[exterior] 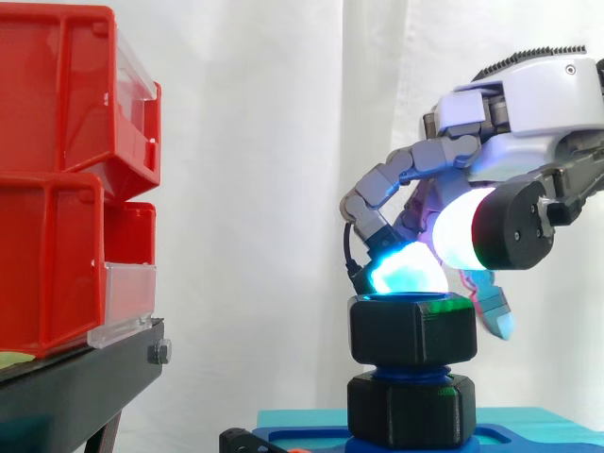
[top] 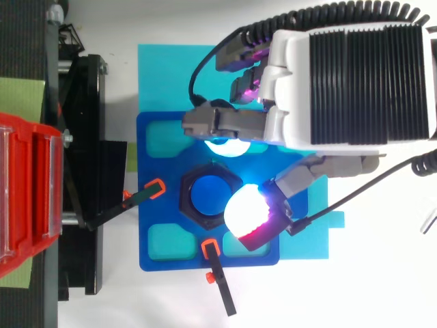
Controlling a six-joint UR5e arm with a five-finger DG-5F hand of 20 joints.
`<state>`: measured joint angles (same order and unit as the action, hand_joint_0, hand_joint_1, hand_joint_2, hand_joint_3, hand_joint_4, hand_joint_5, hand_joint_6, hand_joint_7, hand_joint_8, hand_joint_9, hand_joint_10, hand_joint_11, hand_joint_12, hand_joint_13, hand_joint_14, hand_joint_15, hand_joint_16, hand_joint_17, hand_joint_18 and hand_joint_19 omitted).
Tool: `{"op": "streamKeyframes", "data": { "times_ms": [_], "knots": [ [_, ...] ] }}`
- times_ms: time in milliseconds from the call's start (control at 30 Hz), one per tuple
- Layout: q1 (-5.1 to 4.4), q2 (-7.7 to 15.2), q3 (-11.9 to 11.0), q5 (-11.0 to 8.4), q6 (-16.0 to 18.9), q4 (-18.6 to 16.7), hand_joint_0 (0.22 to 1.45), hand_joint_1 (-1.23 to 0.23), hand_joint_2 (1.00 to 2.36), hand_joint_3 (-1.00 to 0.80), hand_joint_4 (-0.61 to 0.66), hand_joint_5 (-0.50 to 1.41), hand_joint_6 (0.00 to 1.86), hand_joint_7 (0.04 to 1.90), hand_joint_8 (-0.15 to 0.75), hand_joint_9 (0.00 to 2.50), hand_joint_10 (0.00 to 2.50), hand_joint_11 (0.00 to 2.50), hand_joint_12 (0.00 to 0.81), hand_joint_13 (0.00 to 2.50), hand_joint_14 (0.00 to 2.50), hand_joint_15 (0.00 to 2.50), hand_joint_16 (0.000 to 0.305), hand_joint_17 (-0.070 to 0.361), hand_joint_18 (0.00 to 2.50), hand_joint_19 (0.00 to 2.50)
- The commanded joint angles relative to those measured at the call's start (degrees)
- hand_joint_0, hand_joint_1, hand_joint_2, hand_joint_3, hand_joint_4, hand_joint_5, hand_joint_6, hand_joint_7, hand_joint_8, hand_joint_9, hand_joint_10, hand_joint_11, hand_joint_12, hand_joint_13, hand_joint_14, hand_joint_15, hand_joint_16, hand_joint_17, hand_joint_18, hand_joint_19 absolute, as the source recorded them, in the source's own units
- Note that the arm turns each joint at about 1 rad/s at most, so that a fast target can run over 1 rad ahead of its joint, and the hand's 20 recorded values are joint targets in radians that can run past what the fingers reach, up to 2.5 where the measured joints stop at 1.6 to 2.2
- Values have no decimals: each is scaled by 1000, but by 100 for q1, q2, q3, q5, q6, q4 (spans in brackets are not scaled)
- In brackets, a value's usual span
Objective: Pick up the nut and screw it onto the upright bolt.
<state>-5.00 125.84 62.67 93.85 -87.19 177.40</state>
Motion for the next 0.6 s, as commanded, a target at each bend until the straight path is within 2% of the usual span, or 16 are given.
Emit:
{"op": "streamKeyframes", "data": {
  "times_ms": [0, 333, 367, 567],
  "knots": [
    [8, 2, -45, 37, 0, 5, 534, -343, 1000, -500, 233, -20, 502, 1412, 319, 1504, 6, 176, 154, 1142, 0, 1, 9, 21, 832, 87],
    [-62, 2, -53, 11, 0, -276, 522, -333, 1000, -500, 273, -61, 504, 973, 279, 1308, 0, 28, 158, 1051, 0, 0, 13, 30, 778, 100],
    [-62, 2, -53, 11, 0, -285, 520, -332, 1000, -500, 259, -69, 503, 892, 267, 1257, 0, 0, 159, 1018, 0, 0, 14, 32, 758, 99],
    [-150, 2, -53, -24, -9, -417, 511, -316, 1000, -500, 215, -93, 502, 693, 239, 1129, 0, 0, 161, 935, 0, 0, 19, 42, 658, 72]
  ]
}}
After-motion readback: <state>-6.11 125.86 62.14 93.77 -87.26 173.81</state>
